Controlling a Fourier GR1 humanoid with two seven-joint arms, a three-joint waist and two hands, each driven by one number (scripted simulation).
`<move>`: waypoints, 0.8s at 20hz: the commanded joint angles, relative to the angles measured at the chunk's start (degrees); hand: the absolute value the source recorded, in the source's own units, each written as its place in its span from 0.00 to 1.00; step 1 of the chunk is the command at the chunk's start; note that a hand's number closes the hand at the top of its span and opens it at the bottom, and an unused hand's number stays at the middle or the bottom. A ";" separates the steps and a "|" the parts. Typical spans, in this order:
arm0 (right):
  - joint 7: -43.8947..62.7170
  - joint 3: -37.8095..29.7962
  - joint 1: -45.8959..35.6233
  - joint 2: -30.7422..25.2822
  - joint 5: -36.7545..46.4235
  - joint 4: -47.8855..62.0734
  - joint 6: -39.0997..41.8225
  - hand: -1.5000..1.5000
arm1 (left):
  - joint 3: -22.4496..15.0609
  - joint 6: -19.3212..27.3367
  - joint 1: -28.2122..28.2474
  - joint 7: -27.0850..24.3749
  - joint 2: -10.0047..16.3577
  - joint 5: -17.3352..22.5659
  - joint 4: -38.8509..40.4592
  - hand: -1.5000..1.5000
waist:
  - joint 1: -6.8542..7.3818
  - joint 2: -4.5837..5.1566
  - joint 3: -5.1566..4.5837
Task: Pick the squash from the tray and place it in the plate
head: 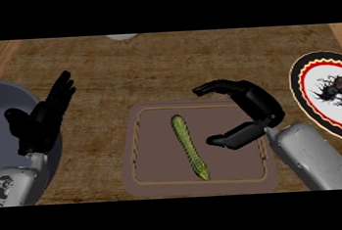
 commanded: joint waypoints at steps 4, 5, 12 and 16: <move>-20.82 6.04 -3.19 -2.51 14.21 17.13 10.47 0.00 | -0.43 -0.12 1.82 -0.10 -1.92 0.03 3.72 0.50 | -0.69 -0.27 -0.48; -21.95 7.40 -4.90 -1.13 17.01 19.76 9.28 0.00 | 0.73 -1.18 0.52 1.27 -1.10 1.46 3.66 0.50 | -0.42 -0.27 -0.48; -25.88 8.08 -13.12 2.17 24.98 30.06 9.23 0.00 | 1.65 -0.58 0.50 3.74 -1.12 0.25 3.38 0.50 | -2.43 -1.21 -0.58; -23.32 9.01 -15.75 1.65 28.00 29.96 10.61 0.00 | 1.91 -0.44 2.38 -0.61 -2.72 -0.73 4.69 0.50 | -2.83 -1.31 -0.62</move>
